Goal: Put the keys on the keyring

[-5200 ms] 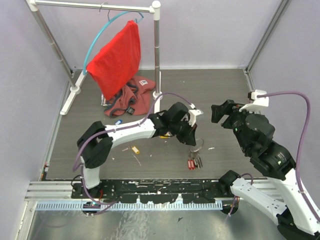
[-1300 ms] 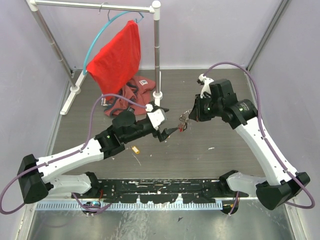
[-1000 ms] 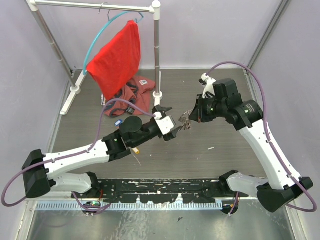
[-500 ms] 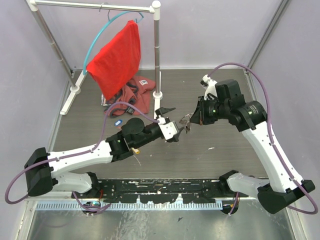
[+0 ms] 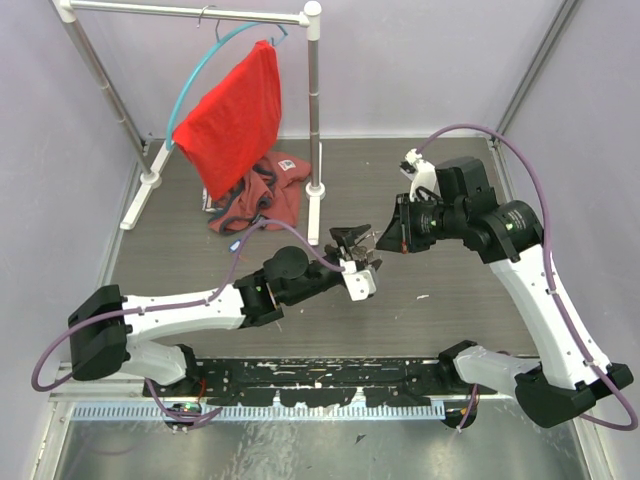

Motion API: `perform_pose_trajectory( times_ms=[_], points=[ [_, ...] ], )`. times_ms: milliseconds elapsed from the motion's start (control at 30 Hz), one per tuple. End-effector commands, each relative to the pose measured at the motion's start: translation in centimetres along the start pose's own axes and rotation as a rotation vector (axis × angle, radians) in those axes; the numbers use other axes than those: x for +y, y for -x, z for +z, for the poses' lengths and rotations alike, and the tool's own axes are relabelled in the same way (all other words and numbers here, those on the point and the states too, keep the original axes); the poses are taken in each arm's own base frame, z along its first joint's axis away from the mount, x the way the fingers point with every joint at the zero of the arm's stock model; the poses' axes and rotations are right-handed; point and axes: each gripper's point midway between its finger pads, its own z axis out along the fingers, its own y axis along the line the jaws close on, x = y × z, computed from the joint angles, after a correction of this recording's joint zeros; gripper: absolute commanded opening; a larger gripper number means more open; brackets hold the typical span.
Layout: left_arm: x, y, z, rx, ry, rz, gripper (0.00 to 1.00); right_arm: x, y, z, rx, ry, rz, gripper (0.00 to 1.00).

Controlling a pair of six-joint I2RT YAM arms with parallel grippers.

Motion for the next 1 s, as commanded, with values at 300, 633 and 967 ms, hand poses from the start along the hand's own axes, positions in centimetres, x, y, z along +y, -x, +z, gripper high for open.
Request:
perform_pose_trajectory(
  times_ms=[300, 633, 967],
  points=[
    [3.5, 3.4, 0.1, -0.102, 0.13, 0.233, 0.71, 2.7, 1.1, -1.7, -0.038, 0.111, -0.044, 0.01],
    [2.4, 3.0, -0.1, -0.091, 0.093, 0.43, 0.54, 3.2, 0.8, -2.1, -0.022, 0.13, -0.046, 0.01],
    [1.8, 2.4, 0.1, -0.064, 0.088, 0.535, 0.32, 3.6, 0.6, -2.4, -0.009, 0.153, -0.052, 0.01]
  ],
)
